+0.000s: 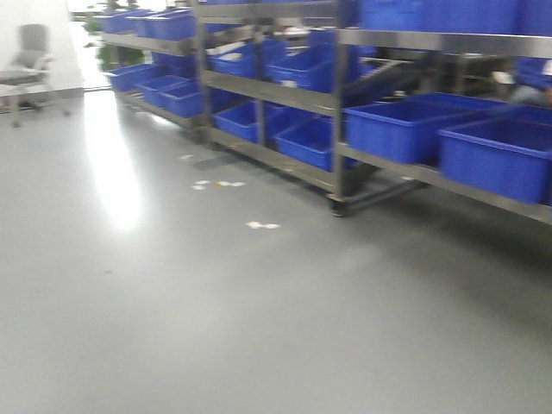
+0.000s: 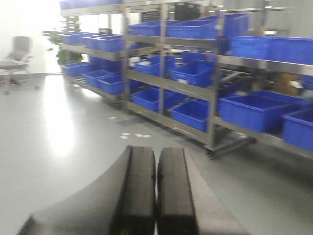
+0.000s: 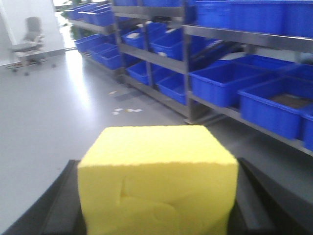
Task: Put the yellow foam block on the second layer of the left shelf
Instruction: 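Drive the base down the aisle and turn toward the bin shelf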
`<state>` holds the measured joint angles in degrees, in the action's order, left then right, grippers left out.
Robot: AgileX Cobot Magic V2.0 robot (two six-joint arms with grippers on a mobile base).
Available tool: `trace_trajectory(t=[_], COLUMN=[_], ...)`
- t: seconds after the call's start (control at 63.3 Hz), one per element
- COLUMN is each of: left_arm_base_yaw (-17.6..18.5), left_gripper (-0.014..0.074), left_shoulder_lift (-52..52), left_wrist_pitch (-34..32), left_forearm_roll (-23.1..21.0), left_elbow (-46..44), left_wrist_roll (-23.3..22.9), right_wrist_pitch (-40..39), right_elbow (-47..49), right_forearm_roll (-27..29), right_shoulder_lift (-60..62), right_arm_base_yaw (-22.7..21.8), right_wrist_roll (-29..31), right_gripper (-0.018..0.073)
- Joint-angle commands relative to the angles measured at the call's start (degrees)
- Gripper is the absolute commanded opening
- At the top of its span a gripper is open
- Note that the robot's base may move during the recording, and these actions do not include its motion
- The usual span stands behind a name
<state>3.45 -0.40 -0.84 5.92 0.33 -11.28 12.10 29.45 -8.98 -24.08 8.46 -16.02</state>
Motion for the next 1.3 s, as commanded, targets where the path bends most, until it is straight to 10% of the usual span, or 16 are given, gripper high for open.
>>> trace_trajectory(t=[0.0,1.28], left_arm_base_yaw=[0.3,0.2], left_gripper=[0.0137,0.0137], left_shoulder_lift=[-1.0,-0.9], left_wrist_pitch=[-5.1,-5.1], left_forearm_roll=[-0.2,-0.2], left_elbow=[1.4,1.4], left_wrist_roll=[-0.3,-0.3], right_wrist_pitch=[-5.4,-5.4], right_elbow=[1.6,1.6], right_forearm_roll=[-0.8,-0.8], right_shoulder_lift=[-0.3,-0.3], right_arm_base_yaw=[-0.4,-0.4], right_wrist_roll=[0.4,0.4], right_gripper=[0.0340,0.0340])
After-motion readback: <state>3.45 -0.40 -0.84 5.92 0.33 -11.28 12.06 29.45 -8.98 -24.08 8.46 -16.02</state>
